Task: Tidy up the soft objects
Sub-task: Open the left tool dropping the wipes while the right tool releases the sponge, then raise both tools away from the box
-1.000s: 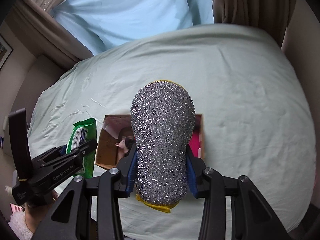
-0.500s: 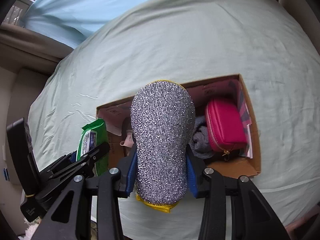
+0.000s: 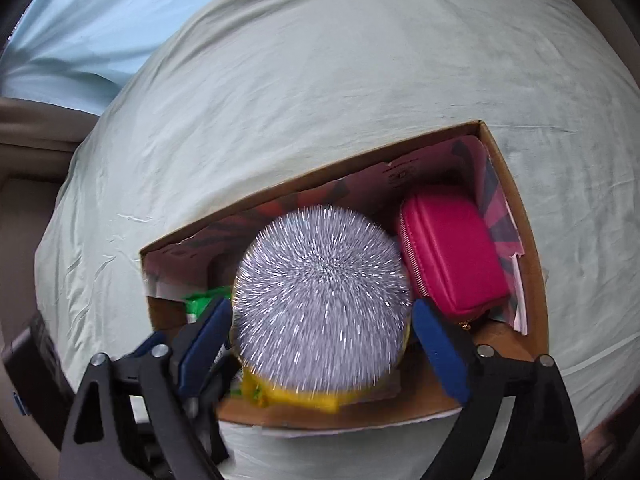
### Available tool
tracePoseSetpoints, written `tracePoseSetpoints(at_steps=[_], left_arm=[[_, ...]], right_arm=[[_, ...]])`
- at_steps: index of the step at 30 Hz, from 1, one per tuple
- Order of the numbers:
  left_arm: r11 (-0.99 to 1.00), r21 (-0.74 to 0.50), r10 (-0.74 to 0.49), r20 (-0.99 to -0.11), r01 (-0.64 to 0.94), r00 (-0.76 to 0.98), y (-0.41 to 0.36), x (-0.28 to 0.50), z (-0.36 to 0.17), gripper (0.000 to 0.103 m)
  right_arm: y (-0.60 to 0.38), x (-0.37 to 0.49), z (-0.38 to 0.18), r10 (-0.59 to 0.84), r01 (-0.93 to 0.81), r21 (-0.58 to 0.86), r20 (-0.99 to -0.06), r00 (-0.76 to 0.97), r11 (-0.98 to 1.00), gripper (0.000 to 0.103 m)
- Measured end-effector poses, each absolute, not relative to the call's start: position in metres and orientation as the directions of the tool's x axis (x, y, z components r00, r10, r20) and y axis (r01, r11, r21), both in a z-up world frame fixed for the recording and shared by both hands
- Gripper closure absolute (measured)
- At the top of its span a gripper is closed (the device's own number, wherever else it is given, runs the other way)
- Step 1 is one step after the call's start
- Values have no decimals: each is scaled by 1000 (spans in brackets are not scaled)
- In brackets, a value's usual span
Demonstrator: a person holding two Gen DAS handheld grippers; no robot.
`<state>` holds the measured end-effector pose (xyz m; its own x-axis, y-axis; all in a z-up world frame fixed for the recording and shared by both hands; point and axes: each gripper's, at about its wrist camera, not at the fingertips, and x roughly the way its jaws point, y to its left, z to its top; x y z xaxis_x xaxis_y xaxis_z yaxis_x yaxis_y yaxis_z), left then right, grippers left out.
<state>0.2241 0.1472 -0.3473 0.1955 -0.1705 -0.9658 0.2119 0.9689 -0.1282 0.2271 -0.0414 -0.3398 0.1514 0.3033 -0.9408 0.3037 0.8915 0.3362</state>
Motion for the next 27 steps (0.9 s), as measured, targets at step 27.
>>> tracePoseSetpoints(at_steps=[27], left_arm=[[982, -88, -137, -942, 169, 307, 121, 191, -270, 0]], right_arm=[[-91, 194, -264, 305, 148, 351, -916, 261, 925, 4]])
